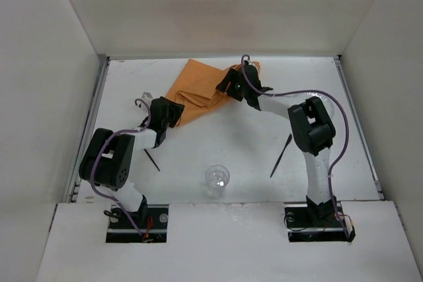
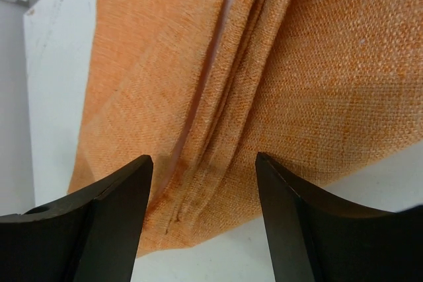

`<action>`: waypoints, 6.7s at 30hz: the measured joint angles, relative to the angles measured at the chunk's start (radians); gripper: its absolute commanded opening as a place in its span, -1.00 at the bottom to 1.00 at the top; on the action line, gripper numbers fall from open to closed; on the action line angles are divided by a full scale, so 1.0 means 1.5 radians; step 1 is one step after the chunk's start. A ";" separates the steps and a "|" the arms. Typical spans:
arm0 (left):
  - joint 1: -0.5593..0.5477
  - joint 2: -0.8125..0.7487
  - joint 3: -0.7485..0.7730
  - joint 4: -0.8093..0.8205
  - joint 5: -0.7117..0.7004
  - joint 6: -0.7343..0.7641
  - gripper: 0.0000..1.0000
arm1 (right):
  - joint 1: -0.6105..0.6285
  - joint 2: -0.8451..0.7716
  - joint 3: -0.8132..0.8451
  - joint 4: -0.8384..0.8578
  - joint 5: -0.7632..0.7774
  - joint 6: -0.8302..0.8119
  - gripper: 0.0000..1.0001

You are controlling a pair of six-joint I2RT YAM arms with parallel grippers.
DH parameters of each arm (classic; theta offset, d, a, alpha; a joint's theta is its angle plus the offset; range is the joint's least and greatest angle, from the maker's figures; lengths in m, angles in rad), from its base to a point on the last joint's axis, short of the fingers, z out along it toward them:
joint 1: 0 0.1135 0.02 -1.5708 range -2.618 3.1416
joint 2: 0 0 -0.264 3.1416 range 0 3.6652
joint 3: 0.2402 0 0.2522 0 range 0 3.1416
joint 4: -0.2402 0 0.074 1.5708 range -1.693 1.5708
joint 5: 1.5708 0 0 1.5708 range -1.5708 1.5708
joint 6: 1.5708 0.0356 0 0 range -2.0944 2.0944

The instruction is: Set the dinner table for one person

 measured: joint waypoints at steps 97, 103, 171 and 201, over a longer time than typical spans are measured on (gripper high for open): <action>0.037 -0.232 -0.151 0.003 -0.017 -0.008 -0.10 | -0.085 -0.698 -0.660 -0.112 0.096 0.026 0.20; 0.006 -0.316 -0.132 -0.080 -0.090 0.065 -0.06 | -0.093 -0.694 -0.659 -0.115 0.131 0.007 0.28; 0.033 -0.088 -0.146 -0.017 -0.048 0.100 -1.00 | 0.079 -0.624 -0.689 -0.021 0.171 -0.028 0.38; -0.097 -0.588 -0.300 -0.404 -0.161 0.094 -0.37 | 0.061 -0.695 -0.684 -0.029 0.185 -0.025 0.07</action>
